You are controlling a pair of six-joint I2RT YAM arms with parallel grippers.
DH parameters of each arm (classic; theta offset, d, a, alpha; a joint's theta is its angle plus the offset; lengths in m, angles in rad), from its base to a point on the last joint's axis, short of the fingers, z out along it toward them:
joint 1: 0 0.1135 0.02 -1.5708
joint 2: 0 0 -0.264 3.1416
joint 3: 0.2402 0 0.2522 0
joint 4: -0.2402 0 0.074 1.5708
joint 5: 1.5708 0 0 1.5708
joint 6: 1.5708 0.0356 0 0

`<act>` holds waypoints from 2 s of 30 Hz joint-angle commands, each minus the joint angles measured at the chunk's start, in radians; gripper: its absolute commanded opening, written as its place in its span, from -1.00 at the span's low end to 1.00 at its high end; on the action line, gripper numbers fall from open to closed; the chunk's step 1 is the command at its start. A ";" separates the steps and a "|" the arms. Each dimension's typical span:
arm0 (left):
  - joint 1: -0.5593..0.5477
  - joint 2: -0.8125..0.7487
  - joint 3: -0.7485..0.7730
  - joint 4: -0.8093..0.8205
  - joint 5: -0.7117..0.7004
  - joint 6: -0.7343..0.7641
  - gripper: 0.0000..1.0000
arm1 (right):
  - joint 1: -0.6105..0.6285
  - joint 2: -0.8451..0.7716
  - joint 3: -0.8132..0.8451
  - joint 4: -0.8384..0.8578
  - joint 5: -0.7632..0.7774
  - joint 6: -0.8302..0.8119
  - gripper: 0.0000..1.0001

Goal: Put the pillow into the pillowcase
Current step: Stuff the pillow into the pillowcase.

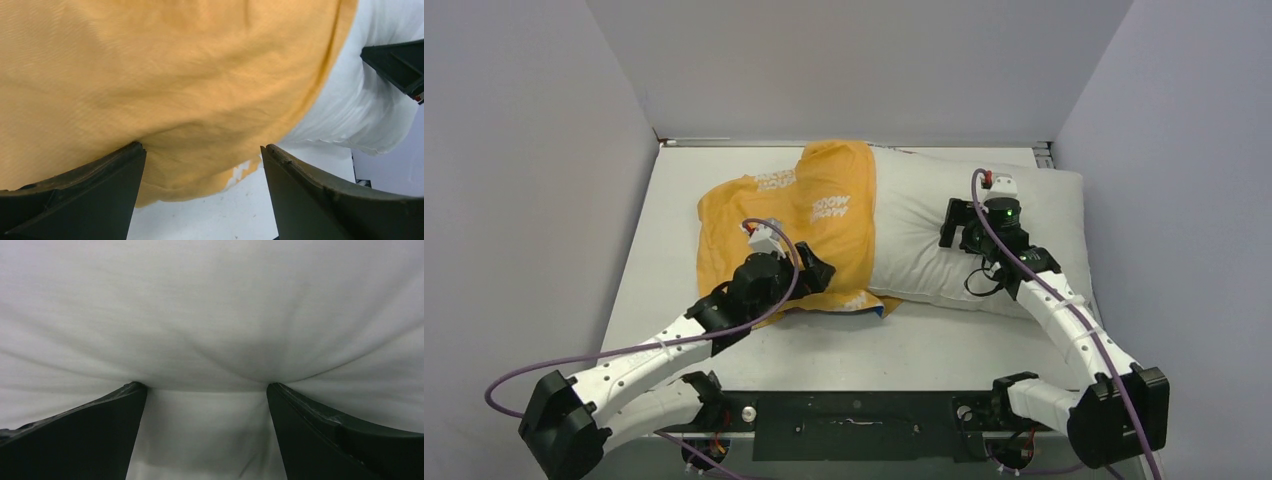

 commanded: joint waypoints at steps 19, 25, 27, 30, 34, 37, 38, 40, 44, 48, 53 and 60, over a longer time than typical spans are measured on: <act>0.503 0.693 0.482 0.321 0.655 0.131 0.60 | 0.551 0.145 -0.072 0.229 -0.538 0.437 -0.79; 0.505 0.831 0.777 0.117 0.654 0.218 0.63 | 0.685 0.211 0.034 0.324 -0.533 0.458 -0.42; 0.506 0.805 0.821 0.015 0.607 0.264 0.68 | 0.680 0.195 0.134 0.130 -0.416 0.354 -0.04; 0.506 0.717 0.805 -0.075 0.534 0.302 0.73 | 0.639 0.139 0.268 -0.154 -0.126 0.220 0.52; 0.506 0.557 0.699 -0.122 0.472 0.293 0.77 | 0.533 0.092 0.369 -0.377 0.245 0.123 0.98; 0.503 0.424 0.585 -0.136 0.456 0.253 0.79 | 0.437 0.051 0.336 -0.415 0.427 0.093 0.80; 0.501 0.382 0.538 -0.126 0.462 0.231 0.80 | 0.406 0.035 0.307 -0.401 0.460 0.087 0.79; 0.495 0.284 0.447 -0.100 0.493 0.183 0.81 | 0.312 0.019 0.242 -0.359 0.458 0.087 0.79; 0.450 0.142 0.275 -0.066 0.531 0.093 0.91 | 0.045 0.071 0.124 -0.287 0.230 0.083 0.79; 0.373 0.045 0.163 -0.057 0.527 0.035 0.93 | -0.127 0.185 0.046 -0.189 -0.170 0.031 0.83; 0.314 0.026 0.046 0.025 0.535 -0.020 0.92 | -0.146 0.214 -0.041 -0.036 -0.582 0.092 -0.80; 0.313 0.089 -0.025 0.149 0.538 -0.051 0.90 | 0.086 0.123 -0.094 0.172 -0.701 0.381 -0.89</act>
